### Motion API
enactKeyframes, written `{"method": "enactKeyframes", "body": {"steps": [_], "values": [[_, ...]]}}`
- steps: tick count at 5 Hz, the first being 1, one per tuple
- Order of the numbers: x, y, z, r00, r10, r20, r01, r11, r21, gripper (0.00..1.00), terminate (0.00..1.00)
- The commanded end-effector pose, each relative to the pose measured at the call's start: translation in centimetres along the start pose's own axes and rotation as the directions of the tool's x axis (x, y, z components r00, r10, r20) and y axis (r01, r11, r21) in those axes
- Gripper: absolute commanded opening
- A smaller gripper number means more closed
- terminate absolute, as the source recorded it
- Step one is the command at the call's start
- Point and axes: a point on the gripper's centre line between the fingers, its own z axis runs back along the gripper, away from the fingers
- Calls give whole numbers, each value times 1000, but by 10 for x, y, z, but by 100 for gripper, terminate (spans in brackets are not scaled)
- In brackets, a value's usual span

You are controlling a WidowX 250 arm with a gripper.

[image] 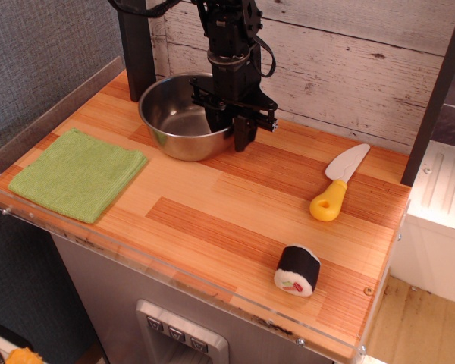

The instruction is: Place the bowl on top of the green towel

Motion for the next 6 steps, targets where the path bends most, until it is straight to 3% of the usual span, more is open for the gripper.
{"method": "enactKeyframes", "body": {"steps": [1, 2, 4, 5, 6], "values": [[4, -2, 11, 1000, -14, 24, 14, 1000, 9, 0, 0], [7, -2, 17, 999, -10, 33, 9, 1000, 8, 0, 0], [6, -3, 107, 984, 28, 174, -20, 999, -48, 0, 0], [-23, 8, 139, 974, 79, 211, -63, 995, -82, 0, 0], [-59, 29, 137, 977, 131, 168, -121, 990, -67, 0, 0]]}}
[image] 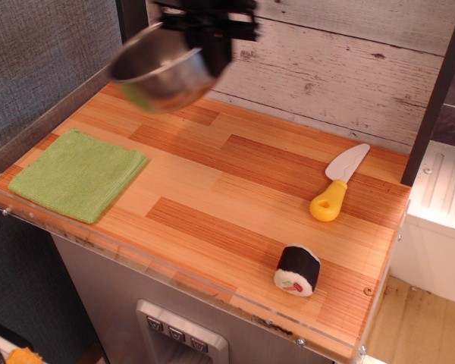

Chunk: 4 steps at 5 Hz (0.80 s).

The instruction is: Place the bowl on top of the green towel

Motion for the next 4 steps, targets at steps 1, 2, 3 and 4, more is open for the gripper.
{"method": "enactKeyframes", "body": {"steps": [1, 2, 3, 4], "values": [[-59, 50, 12, 994, 102, -45, -99, 993, 56, 0, 0], [-82, 73, -6, 981, 155, -115, -143, 984, 109, 0, 0], [-86, 90, -21, 970, 186, -154, -164, 975, 149, 0, 0], [-89, 103, -29, 961, 208, -181, -180, 970, 163, 0, 0]]}}
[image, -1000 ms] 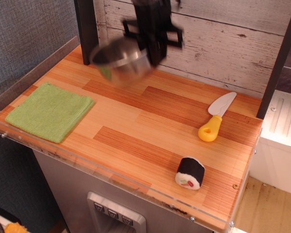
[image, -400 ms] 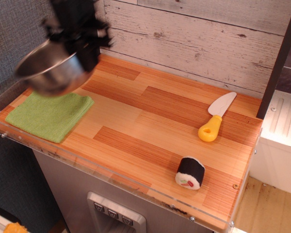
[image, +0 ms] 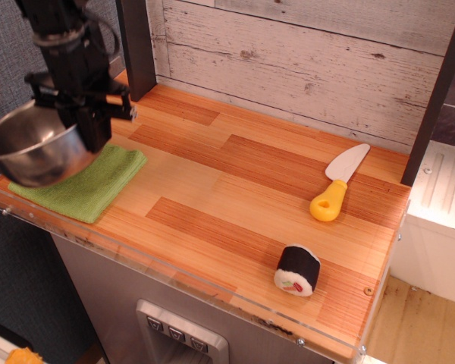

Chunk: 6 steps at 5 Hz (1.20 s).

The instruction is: Place the bowl on top of the green towel

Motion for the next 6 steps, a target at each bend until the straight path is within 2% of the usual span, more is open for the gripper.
{"method": "enactKeyframes", "body": {"steps": [1, 5, 6], "values": [[9, 19, 7, 1000, 23, 15, -24, 999, 30, 0, 0], [11, -15, 4, 995, -94, 34, 93, 995, 49, 0, 0], [10, -16, 4, 997, -80, 22, 79, 995, 62, 100, 0]]}}
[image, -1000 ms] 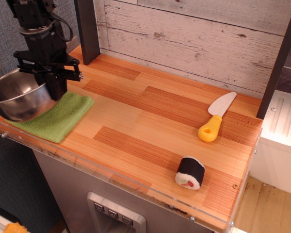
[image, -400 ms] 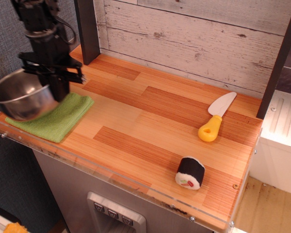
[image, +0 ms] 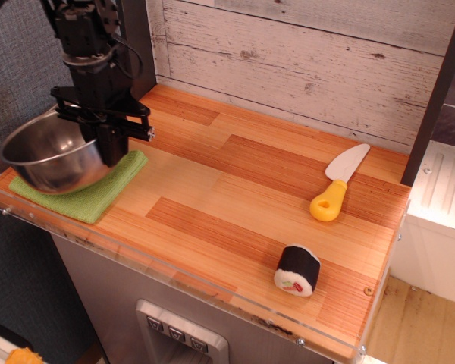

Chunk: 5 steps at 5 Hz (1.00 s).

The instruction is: Place the bowl on top of the green towel

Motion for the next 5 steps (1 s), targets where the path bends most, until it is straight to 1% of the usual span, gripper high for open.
{"method": "enactKeyframes", "body": {"steps": [1, 2, 3, 4, 5], "values": [[0, 1, 23, 999, 23, 38, -24, 999, 30, 100, 0], [-2, -2, 24, 999, 26, 18, -26, 999, 18, 100, 0], [-5, -13, 42, 999, 9, 51, -10, 1000, 3, 100, 0], [-7, -37, 69, 995, -23, 99, 21, 1000, 16, 100, 0], [-8, -60, 81, 993, -51, 107, 50, 999, 10, 100, 0]]}}
